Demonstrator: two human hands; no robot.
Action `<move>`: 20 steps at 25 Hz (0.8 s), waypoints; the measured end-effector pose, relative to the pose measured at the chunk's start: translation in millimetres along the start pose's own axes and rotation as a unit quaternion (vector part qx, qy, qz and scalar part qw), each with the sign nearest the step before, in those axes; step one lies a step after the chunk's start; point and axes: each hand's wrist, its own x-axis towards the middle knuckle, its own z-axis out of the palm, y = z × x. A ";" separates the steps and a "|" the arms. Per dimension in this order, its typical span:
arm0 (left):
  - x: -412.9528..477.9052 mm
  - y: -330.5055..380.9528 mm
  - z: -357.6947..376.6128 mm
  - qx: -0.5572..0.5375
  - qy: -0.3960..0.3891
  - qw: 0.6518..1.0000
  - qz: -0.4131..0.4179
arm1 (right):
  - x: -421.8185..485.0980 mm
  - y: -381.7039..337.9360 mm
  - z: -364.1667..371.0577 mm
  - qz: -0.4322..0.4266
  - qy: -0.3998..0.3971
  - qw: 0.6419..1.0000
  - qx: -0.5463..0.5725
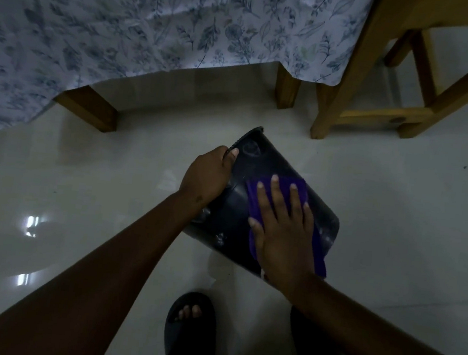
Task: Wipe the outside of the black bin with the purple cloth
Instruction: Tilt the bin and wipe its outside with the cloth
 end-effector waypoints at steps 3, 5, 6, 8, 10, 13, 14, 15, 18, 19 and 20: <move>-4.5 -0.1 -5.1 -0.022 -0.019 1.000 0.011 | 70.2 26.8 -10.4 0.084 -0.016 0.990 0.108; -11.4 -3.4 -3.6 -0.019 -0.009 1.000 0.002 | 93.8 55.5 -11.6 0.163 -0.058 0.968 0.179; -13.8 -5.3 -3.0 -0.004 -0.001 1.000 -0.003 | 84.3 56.2 -12.4 0.181 -0.060 0.965 0.181; -14.7 -8.5 -1.5 0.031 0.015 0.999 -0.011 | 33.2 30.8 -3.2 0.133 -0.019 0.988 0.080; -10.7 -10.0 1.5 0.043 0.025 0.999 -0.001 | -9.7 -2.6 1.8 0.018 -0.014 1.000 -0.006; -8.1 -3.1 2.4 0.016 0.036 0.999 0.014 | 17.8 -2.3 4.0 -0.057 0.016 0.998 -0.020; -6.9 0.1 2.2 0.012 0.042 0.999 0.012 | 39.0 5.9 -0.1 -0.033 0.016 0.999 0.002; -5.2 2.9 1.9 0.015 0.046 0.999 0.008 | 57.4 15.7 -5.2 0.009 0.017 0.999 0.036; -0.2 6.2 1.8 0.032 0.047 0.998 -0.012 | 58.2 35.9 -6.5 0.115 0.004 0.989 0.091; 1.3 5.5 2.7 0.035 0.046 0.998 -0.022 | 38.3 31.1 -1.0 0.109 0.009 0.993 0.046; 3.0 4.7 4.3 0.038 0.046 0.998 -0.028 | 13.0 19.8 4.5 0.076 0.007 0.997 -0.009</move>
